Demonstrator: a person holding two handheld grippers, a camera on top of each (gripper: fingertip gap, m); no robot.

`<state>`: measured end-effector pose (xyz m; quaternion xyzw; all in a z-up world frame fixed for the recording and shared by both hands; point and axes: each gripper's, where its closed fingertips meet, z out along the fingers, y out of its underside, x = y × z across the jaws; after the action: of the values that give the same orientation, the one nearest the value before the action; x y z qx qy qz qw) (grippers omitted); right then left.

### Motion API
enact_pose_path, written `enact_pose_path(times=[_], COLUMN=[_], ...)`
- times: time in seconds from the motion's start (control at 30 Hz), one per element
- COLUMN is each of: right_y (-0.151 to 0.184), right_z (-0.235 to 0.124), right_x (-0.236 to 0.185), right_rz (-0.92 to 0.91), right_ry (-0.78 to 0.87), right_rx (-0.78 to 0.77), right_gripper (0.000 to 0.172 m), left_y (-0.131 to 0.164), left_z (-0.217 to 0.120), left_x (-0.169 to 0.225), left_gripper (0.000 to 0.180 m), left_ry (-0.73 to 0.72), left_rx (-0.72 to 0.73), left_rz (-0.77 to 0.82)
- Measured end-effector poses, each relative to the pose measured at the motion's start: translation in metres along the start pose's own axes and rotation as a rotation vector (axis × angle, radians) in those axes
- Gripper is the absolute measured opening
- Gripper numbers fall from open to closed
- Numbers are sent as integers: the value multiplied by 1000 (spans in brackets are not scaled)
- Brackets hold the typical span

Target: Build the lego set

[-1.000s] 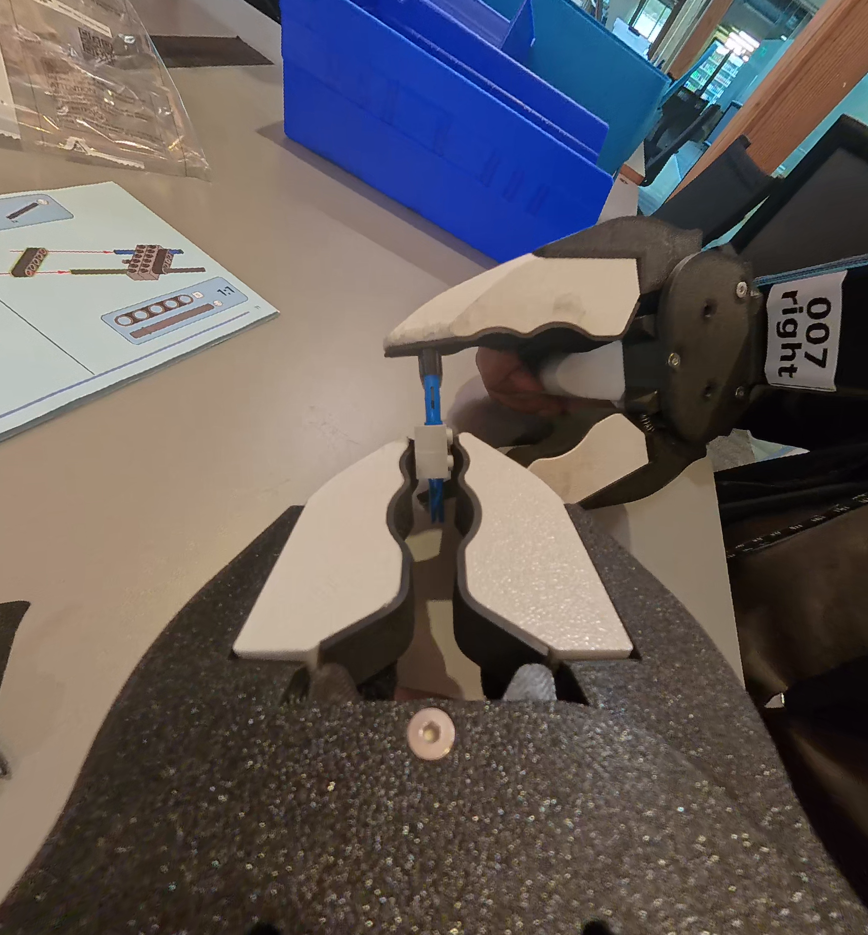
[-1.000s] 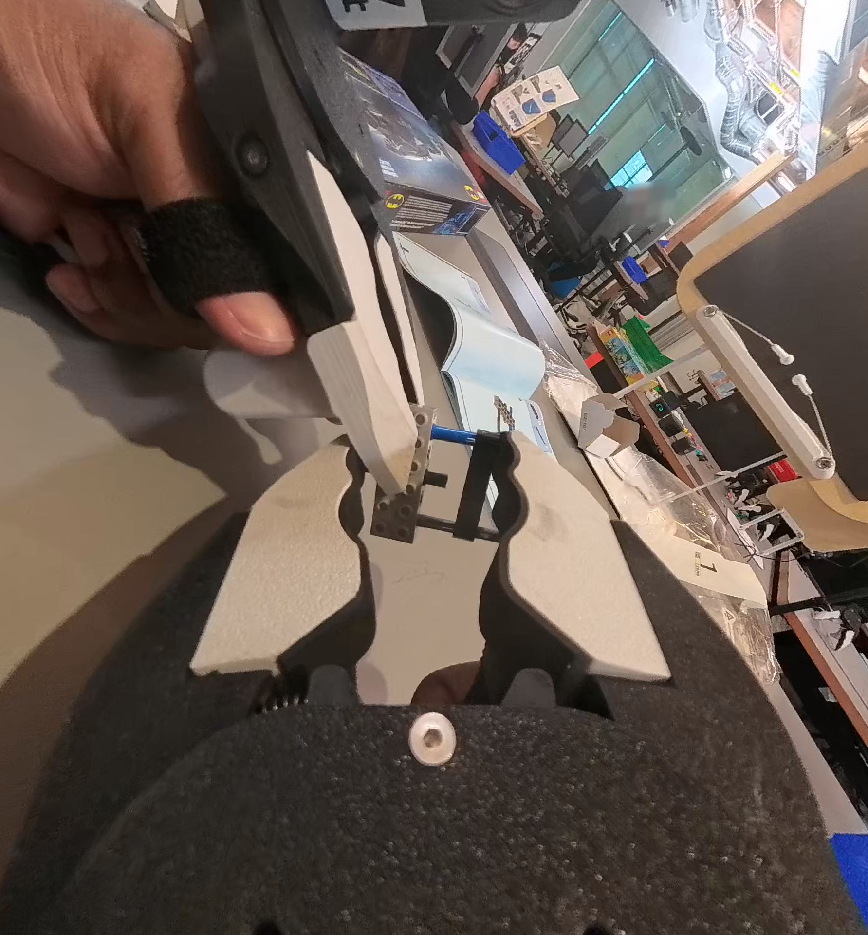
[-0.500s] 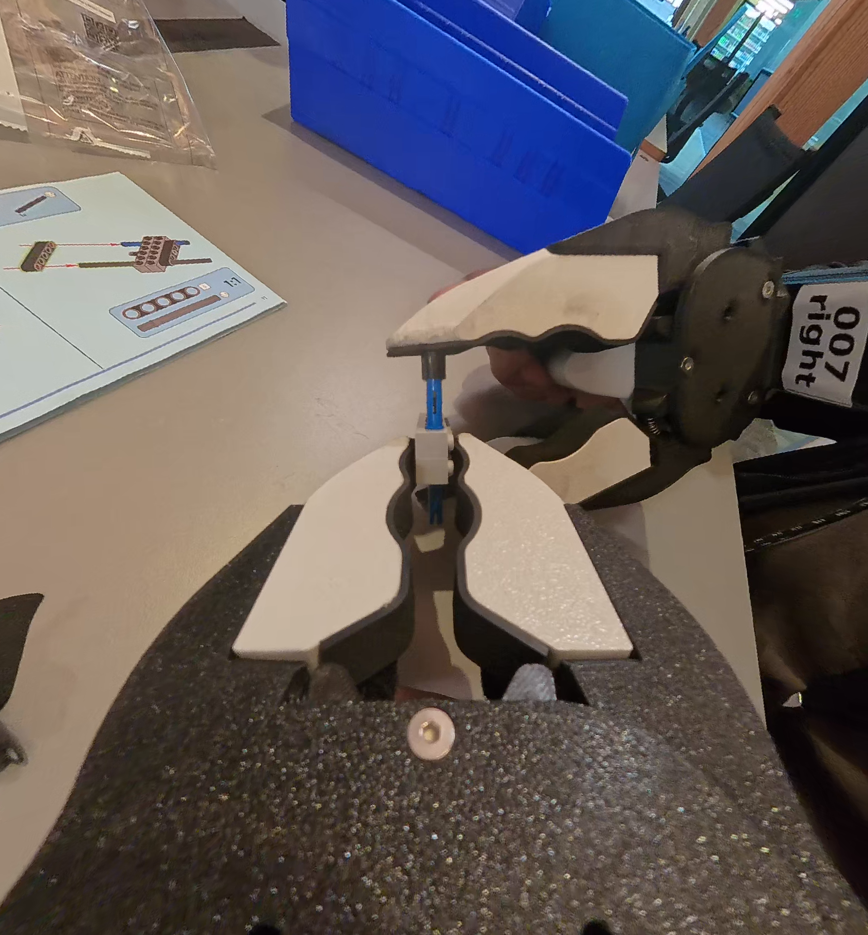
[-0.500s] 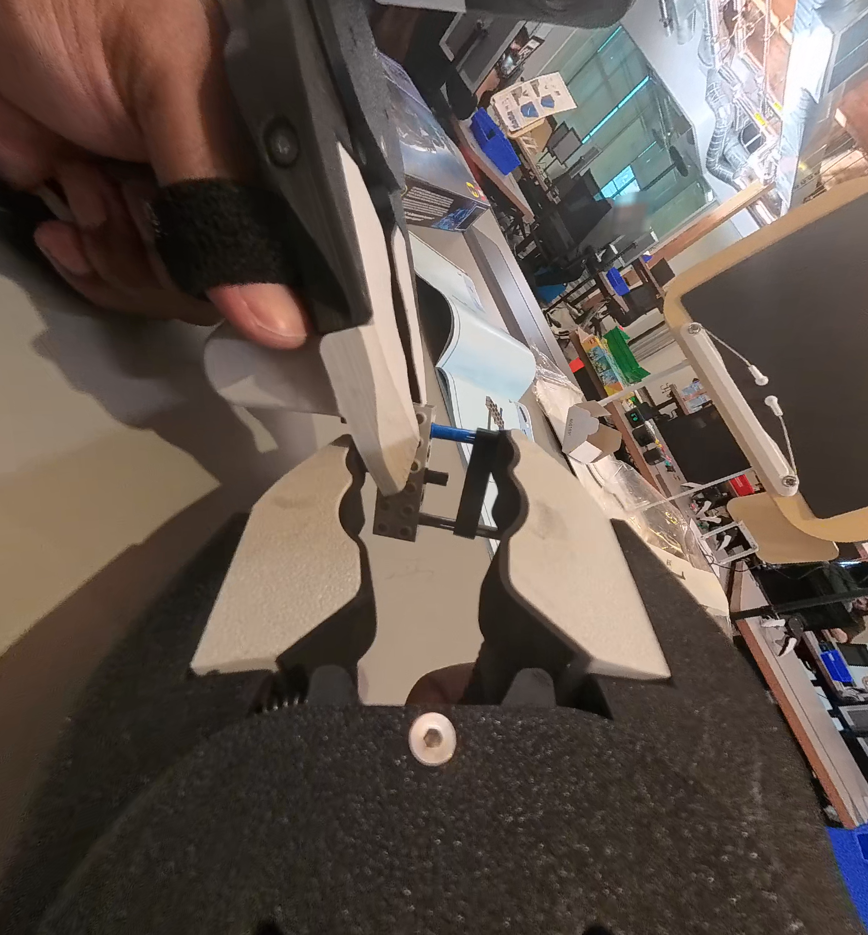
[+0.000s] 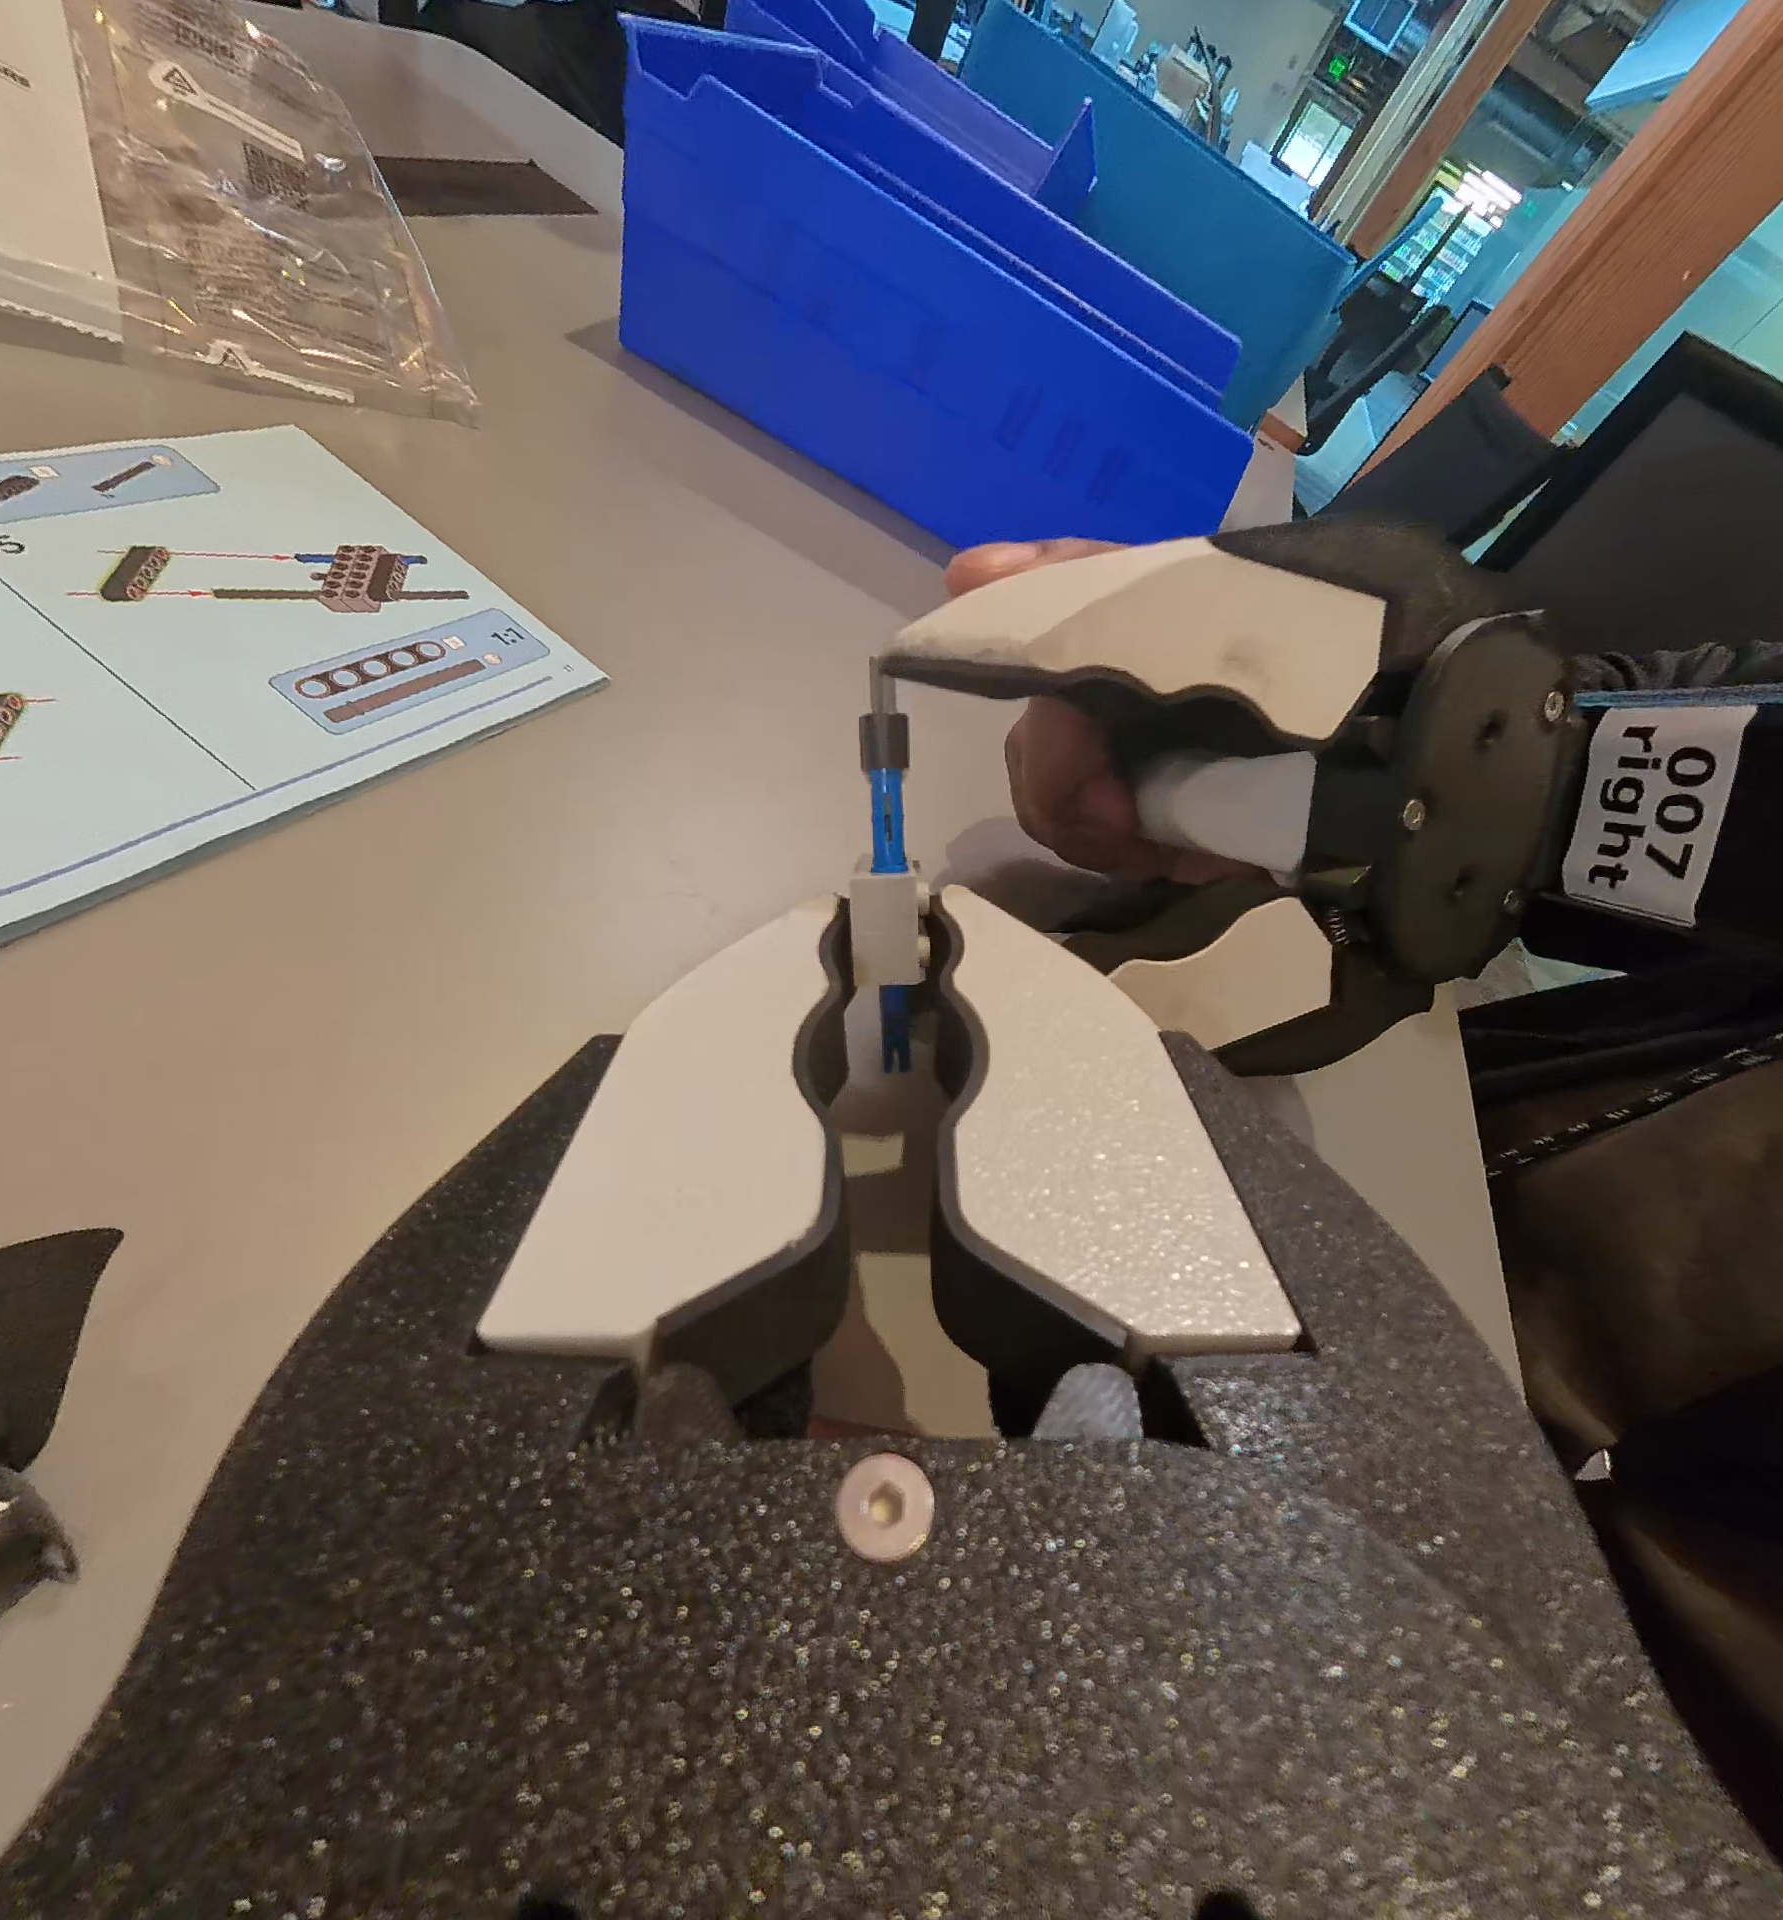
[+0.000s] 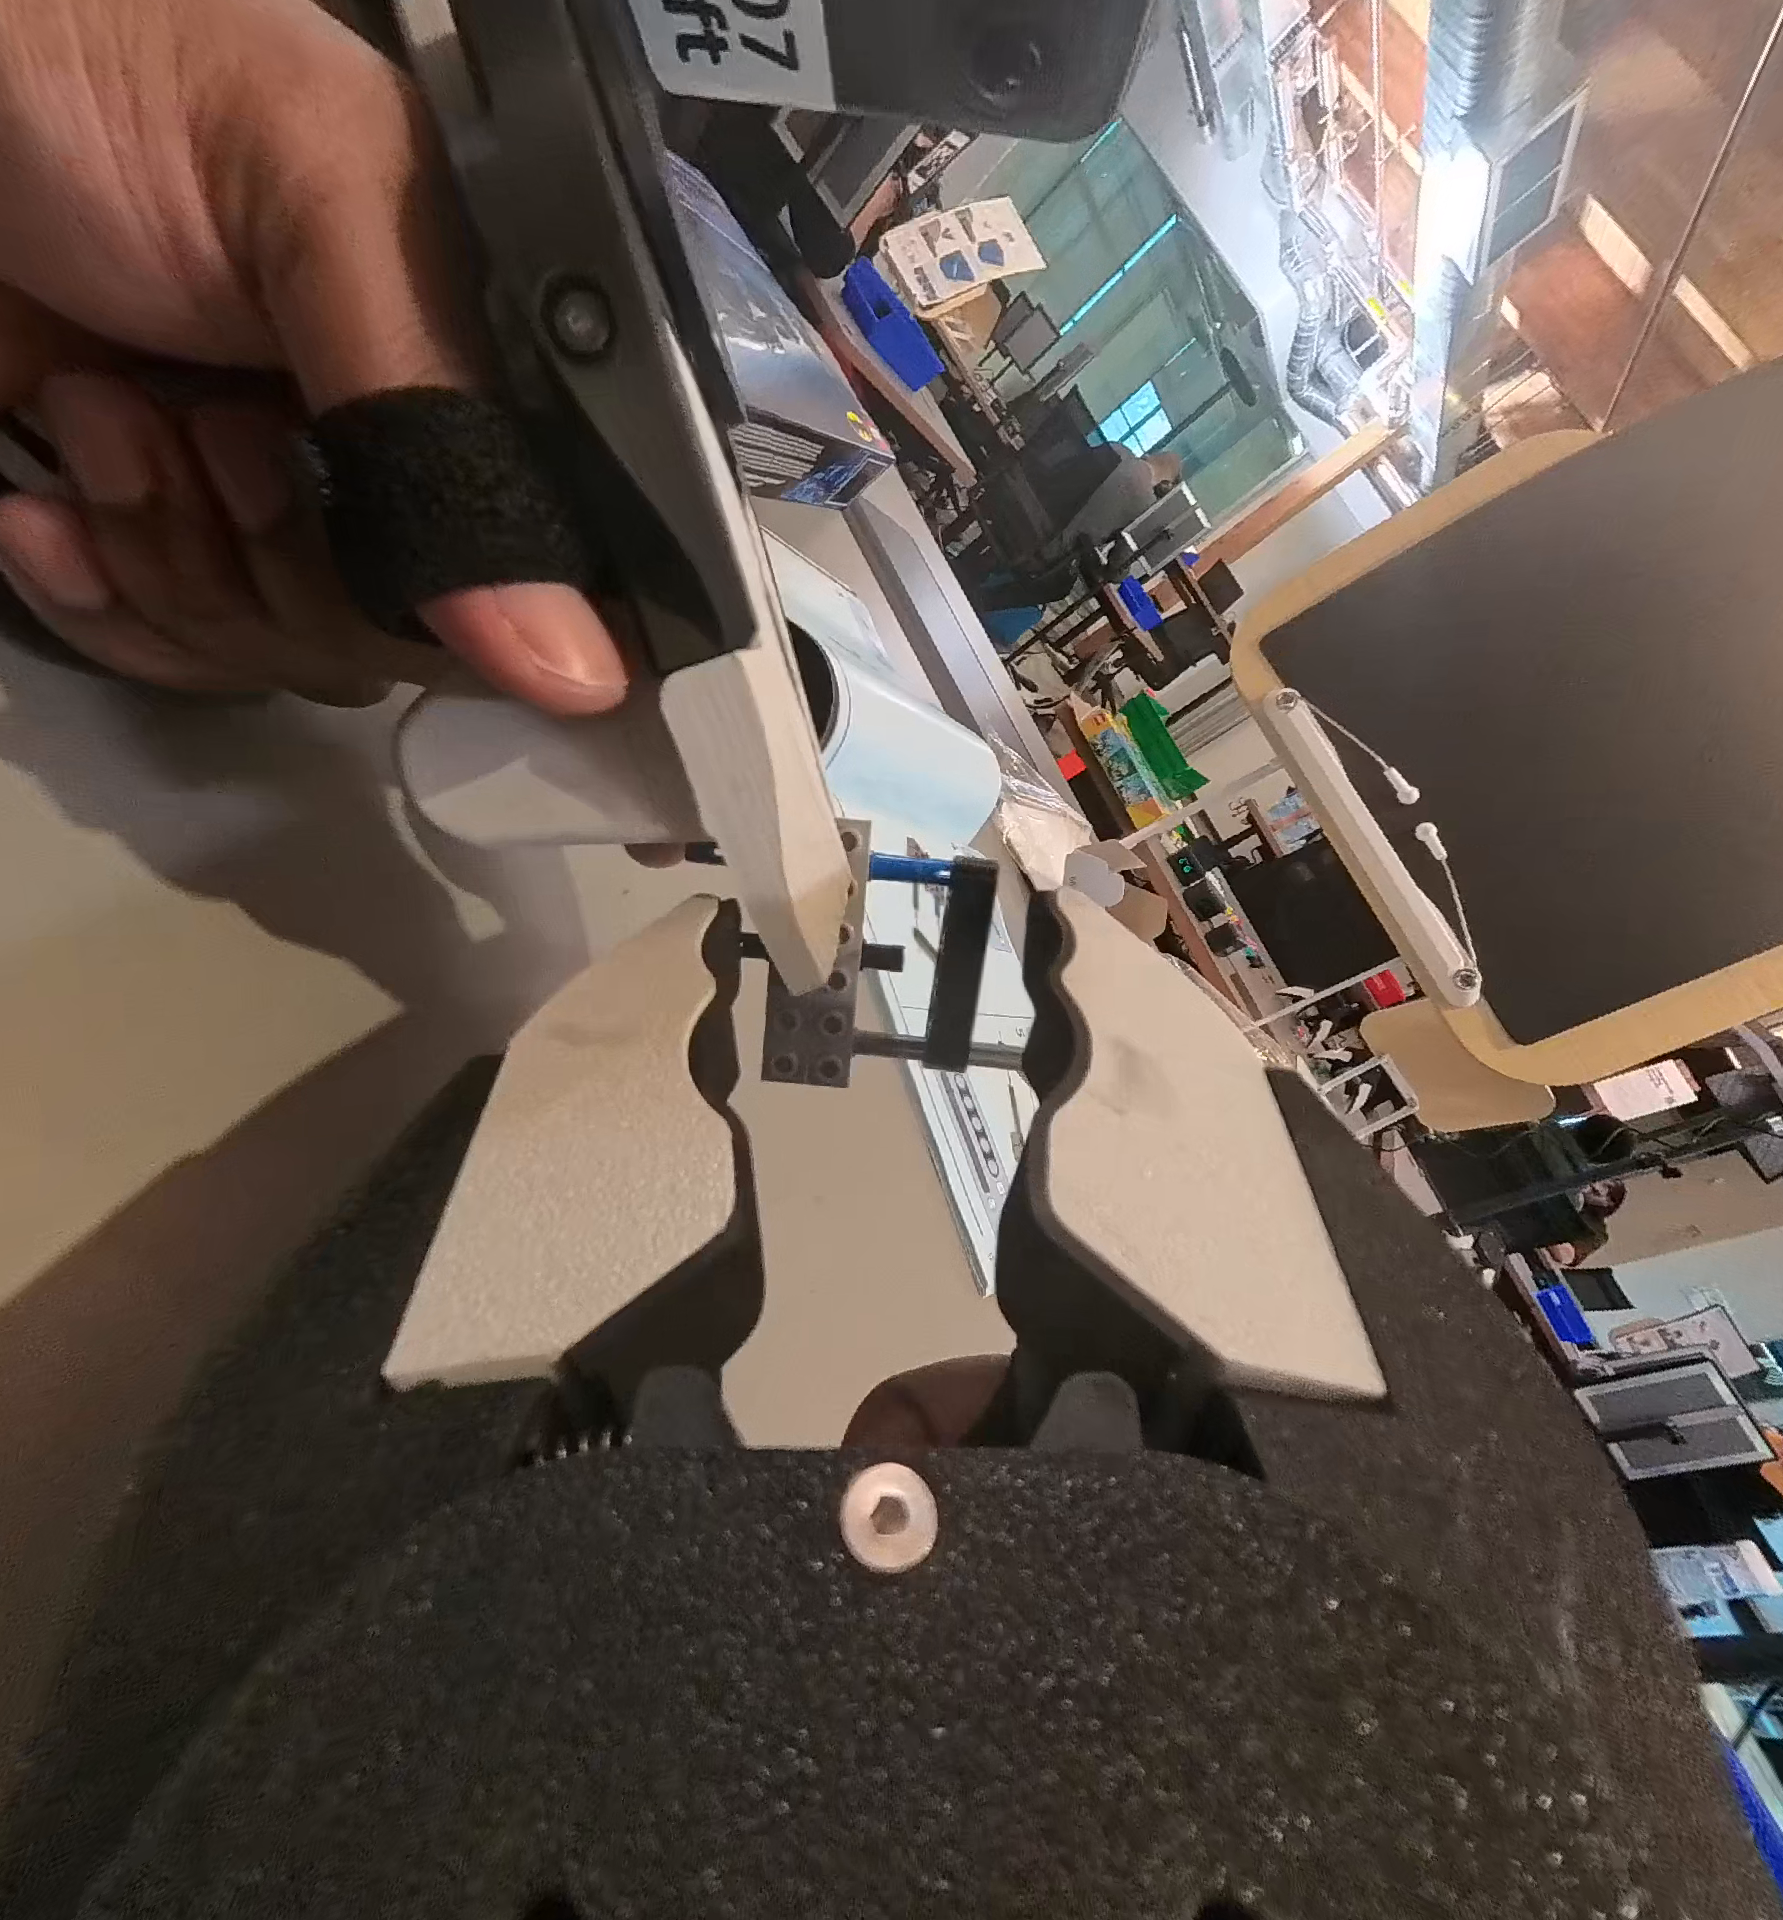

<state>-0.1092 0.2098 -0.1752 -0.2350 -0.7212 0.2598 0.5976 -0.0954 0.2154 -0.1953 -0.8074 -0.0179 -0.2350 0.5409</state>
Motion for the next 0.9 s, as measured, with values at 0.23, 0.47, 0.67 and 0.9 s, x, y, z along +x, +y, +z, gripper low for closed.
enact_pose_path(times=[0.23, 0.47, 0.67, 0.9], right_y=[-2, -2, -1, -1], right_z=[0, 0, 0, 0], right_x=[-1, -6, -7, -7], right_rz=[-12, -38, -66, -80], right_ry=[-2, -15, -8, -1], right_rx=[9, 9, 7, 8], right_gripper=[52, 49, 49, 47], left_y=[3, 6, 8, 8], left_z=[2, 3, 4, 3], left_x=[3, 3, 3, 3], left_gripper=[12, 12, 12, 12], left_ry=[-8, -37, -53, -42], left_rx=[-21, -50, -61, -62], left_rz=[41, 95, 112, 87])
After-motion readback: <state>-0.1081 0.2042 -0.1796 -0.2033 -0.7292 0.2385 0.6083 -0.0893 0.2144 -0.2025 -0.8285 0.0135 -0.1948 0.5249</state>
